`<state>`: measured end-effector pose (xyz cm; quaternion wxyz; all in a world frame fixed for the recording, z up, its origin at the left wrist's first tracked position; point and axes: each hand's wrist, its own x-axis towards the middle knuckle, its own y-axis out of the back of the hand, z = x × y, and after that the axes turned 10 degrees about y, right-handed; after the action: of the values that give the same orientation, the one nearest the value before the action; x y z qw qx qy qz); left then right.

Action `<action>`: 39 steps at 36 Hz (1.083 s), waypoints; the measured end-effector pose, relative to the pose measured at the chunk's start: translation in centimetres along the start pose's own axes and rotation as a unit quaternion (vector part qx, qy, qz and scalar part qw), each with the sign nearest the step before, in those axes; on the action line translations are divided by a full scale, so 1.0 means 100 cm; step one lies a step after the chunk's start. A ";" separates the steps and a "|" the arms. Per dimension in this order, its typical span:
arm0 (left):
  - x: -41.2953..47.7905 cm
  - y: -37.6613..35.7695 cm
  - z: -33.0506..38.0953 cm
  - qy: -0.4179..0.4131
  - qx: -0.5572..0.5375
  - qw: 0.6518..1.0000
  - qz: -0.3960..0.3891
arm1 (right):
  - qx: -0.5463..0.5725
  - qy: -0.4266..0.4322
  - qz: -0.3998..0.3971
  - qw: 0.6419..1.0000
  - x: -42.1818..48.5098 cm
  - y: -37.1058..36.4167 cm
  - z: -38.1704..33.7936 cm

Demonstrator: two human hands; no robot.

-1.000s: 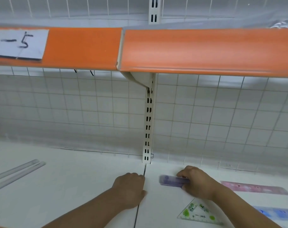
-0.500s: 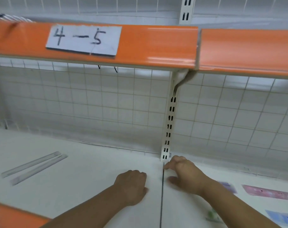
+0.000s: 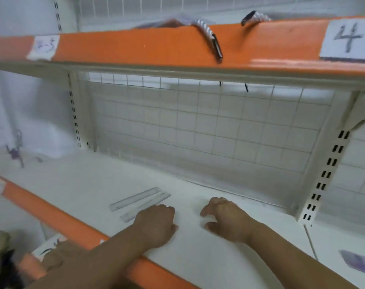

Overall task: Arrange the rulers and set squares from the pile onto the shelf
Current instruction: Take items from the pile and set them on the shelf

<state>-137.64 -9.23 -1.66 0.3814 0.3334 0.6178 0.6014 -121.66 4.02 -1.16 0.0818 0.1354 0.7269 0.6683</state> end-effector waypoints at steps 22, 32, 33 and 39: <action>0.007 0.005 -0.150 0.062 -0.029 0.998 -0.007 | 0.056 0.064 -0.015 0.996 0.150 -0.040 -0.069; 0.009 0.004 -0.154 0.043 -0.048 0.998 -0.008 | 0.083 0.006 -0.048 0.995 0.152 -0.032 -0.076; 0.010 0.004 -0.153 0.041 -0.048 0.998 -0.006 | 0.092 0.006 -0.032 0.995 0.150 -0.031 -0.078; 0.013 0.004 -0.139 0.018 -0.045 0.999 0.011 | 0.148 0.021 0.015 0.989 0.133 -0.026 -0.085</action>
<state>-150.45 -14.86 -1.51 0.3785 0.3119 0.5931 0.6385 -137.11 -0.14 -2.15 0.0354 0.1428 0.8172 0.5573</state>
